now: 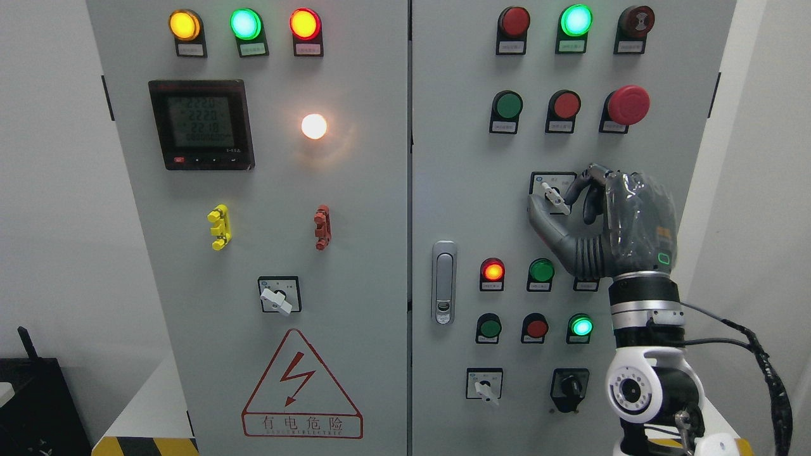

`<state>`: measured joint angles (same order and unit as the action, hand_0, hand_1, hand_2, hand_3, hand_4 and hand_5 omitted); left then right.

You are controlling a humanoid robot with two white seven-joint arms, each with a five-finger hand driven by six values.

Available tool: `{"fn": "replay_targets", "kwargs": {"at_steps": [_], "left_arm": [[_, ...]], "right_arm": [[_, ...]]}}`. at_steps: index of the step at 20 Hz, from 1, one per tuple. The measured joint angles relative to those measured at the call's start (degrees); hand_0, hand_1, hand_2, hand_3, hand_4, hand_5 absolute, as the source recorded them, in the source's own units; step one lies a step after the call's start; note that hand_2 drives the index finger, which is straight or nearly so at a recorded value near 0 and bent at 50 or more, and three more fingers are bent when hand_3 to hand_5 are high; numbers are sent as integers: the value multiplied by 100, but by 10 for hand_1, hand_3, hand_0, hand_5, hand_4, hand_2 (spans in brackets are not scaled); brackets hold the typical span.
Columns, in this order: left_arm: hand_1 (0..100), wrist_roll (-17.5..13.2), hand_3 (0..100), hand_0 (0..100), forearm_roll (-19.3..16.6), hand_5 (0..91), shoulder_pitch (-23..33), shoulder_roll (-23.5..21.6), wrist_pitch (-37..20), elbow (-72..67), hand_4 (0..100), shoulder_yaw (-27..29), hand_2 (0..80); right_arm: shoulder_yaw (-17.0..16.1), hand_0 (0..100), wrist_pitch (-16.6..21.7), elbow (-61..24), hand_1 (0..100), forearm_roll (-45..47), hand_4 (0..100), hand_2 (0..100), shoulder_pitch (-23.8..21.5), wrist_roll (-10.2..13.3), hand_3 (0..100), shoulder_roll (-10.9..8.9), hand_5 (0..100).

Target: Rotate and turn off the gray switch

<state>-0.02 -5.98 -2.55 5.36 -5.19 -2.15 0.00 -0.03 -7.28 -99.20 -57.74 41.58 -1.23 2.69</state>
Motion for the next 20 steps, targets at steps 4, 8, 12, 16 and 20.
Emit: {"fn": "replay_targets", "kwargs": {"at_steps": [4, 8, 12, 16, 20], "left_arm": [[389, 0, 0, 120, 0, 0, 0, 0, 0, 0, 0, 0, 0], [389, 0, 0, 120, 0, 0, 0, 0, 0, 0, 0, 0, 0], [389, 0, 0, 120, 0, 0, 0, 0, 0, -1, 0, 0, 0], [389, 0, 0, 120, 0, 0, 0, 0, 0, 1, 0, 0, 0], [389, 0, 0, 120, 0, 0, 0, 0, 0, 1, 0, 0, 0]], "right_arm": [[0, 216, -3, 1, 414, 0, 898, 721, 4, 8, 972, 1, 1000], [1, 244, -6, 2, 425, -1, 898, 724, 9, 16, 973, 2, 1000], [2, 311, -6, 2, 449, -1, 899, 724, 19, 14, 973, 3, 1000], [2, 376, -6, 3, 446, -1, 899, 724, 27, -3, 973, 3, 1000], [2, 402, -6, 4, 452, -1, 898, 724, 30, -8, 974, 3, 1000]]}}
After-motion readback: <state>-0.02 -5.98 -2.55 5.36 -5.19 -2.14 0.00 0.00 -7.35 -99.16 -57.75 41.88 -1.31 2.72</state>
